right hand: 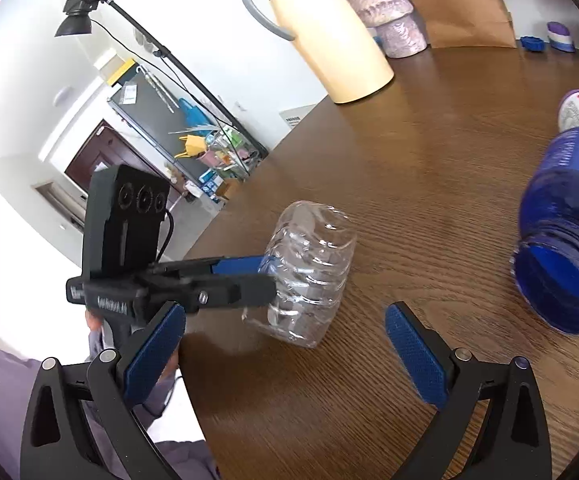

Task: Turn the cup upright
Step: 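Grasp the cup upright with the right gripper while the left gripper releases it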

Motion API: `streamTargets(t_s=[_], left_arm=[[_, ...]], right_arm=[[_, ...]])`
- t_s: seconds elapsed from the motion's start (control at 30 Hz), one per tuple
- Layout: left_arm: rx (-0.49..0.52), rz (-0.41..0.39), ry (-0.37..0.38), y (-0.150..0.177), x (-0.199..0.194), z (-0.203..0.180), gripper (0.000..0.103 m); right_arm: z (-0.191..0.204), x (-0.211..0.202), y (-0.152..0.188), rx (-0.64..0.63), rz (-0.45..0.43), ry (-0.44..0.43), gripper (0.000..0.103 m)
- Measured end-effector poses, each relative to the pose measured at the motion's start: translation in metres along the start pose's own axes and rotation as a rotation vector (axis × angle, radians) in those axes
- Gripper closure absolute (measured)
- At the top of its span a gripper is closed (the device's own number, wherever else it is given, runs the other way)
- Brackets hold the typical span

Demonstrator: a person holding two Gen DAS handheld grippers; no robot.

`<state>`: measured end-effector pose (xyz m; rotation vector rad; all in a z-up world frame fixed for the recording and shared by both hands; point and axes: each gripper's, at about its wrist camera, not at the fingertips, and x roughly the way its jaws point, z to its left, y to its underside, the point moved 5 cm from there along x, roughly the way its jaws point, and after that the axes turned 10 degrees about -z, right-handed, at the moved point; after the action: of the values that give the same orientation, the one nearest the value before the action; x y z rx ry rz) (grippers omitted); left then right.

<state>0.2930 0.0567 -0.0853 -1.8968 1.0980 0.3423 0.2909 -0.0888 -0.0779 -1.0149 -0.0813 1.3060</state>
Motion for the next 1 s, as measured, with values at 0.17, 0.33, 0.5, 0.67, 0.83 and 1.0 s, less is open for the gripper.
streamTargets(t_s=[0.17,0.33,0.5,0.67,0.83,1.0], left_arm=[[0.048,0.046,-0.093,-0.001,0.024,-0.011,0.019],[0.165,0.156,-0.171,0.012,0.055,-0.033,0.044],[0.232,0.116,-0.197,0.017,0.059,-0.049,0.046],[0.299,0.017,-0.174,0.023,0.033,-0.070,0.045],[0.379,-0.040,-0.183,0.033,0.016,-0.087,0.045],[0.430,-0.088,-0.104,0.039,0.001,-0.098,0.044]], right_arm=[[-0.003,-0.019,0.007,-0.015,-0.013,0.050,0.002],[-0.005,-0.049,0.012,-0.018,-0.063,0.093,0.002],[-0.017,-0.072,0.015,0.028,-0.119,0.115,0.002],[-0.021,-0.080,0.007,0.100,-0.156,0.056,0.002],[-0.019,-0.058,-0.010,0.239,-0.150,-0.064,0.002],[-0.008,-0.015,-0.016,0.268,-0.049,-0.027,0.012]])
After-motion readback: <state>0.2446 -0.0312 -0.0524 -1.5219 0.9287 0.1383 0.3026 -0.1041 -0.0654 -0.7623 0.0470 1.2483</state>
